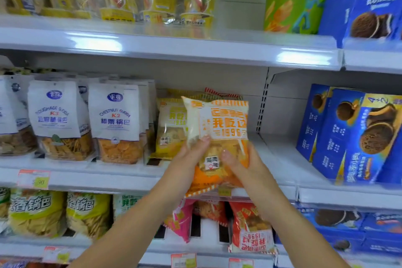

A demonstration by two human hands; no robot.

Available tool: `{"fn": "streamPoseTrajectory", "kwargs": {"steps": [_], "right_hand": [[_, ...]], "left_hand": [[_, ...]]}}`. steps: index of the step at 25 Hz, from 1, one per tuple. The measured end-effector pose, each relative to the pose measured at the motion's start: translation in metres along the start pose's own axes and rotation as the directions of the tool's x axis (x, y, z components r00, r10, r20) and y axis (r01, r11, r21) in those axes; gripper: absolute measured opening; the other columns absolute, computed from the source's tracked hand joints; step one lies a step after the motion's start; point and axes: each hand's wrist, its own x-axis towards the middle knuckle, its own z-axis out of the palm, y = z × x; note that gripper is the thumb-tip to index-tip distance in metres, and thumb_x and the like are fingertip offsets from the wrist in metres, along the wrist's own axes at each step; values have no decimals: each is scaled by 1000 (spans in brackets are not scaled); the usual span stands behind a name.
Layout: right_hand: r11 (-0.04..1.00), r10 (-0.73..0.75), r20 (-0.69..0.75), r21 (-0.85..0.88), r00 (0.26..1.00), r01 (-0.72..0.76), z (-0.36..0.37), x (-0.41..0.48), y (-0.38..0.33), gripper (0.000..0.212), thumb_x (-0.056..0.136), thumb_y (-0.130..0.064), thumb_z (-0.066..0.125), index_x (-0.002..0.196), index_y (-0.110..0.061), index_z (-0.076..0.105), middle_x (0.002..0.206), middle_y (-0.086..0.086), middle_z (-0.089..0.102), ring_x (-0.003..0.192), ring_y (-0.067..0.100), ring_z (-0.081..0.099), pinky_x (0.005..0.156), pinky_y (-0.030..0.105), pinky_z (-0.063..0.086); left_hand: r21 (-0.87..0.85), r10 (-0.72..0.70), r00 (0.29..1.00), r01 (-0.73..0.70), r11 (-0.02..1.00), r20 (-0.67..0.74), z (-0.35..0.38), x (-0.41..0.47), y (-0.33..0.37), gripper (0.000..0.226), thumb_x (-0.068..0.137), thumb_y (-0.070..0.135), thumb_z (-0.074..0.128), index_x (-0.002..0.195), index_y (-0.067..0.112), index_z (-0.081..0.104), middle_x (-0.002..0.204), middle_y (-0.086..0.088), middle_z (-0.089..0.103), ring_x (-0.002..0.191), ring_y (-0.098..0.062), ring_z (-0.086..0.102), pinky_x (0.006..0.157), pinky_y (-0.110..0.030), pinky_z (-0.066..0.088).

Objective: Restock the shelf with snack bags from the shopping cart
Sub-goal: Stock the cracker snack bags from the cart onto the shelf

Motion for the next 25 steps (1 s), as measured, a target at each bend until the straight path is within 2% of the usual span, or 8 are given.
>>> {"fn": "streamPoseTrajectory", "kwargs": {"steps": [3,5,7,9,11,16,20,25], "right_hand": [[990,111,-200,105,974,-91,-54,27,12,76,53,-63,70,119,-29,58,103,-1,73,87,18,72,76,37,57],[990,120,-340,107,933,-89,-93,55,18,66,66,-57,71,120,-22,57,105,2,72,87,18,69,74,34,54],[996,82,-405,16,911,-83,-118,89,23,54,78,-47,73,122,-23,52,110,-1,68,96,18,66,81,37,54],[984,23,-416,-152,909,-94,-129,128,32,66,78,-43,76,132,-21,45,120,0,64,105,22,63,90,44,53],[959,26,-387,-251,922,-132,-127,165,40,76,78,-37,77,138,-16,34,124,3,58,110,27,59,94,46,50],[952,202,-298,-164,933,-258,-119,239,72,71,85,-34,71,135,-14,25,120,5,55,100,25,57,81,37,49],[934,231,-239,-216,943,-283,-129,266,100,71,83,-35,71,137,-12,30,128,6,55,115,29,56,99,46,48],[940,211,-136,-242,968,-239,-133,265,97,50,92,-18,63,138,-11,43,130,0,54,123,22,50,97,30,41]], "left_hand": [[452,110,986,-154,879,123,37,20,3,63,87,67,31,143,39,39,130,25,50,115,8,49,90,-9,37],[796,302,937,-317,516,177,46,39,-4,62,96,61,33,151,34,26,149,16,35,138,-1,27,110,-20,24],[928,428,853,-364,82,297,44,64,-20,62,97,60,30,152,33,24,162,6,18,151,-14,5,122,-41,9],[951,408,859,-297,-92,308,39,86,-38,64,93,62,22,151,35,27,164,2,15,152,-21,1,120,-55,4],[965,401,878,-238,-111,262,36,96,-49,62,94,63,22,149,38,29,164,2,15,152,-23,2,119,-60,5],[969,476,845,-230,-89,244,30,99,-66,59,95,65,27,148,39,32,164,2,14,152,-20,0,121,-53,11],[965,505,826,-251,-68,251,29,99,-70,59,95,63,31,145,35,38,163,1,18,152,-21,5,120,-52,19],[966,503,828,-250,-66,248,28,99,-71,58,95,62,33,146,33,39,163,0,17,152,-21,3,121,-51,17]]}}
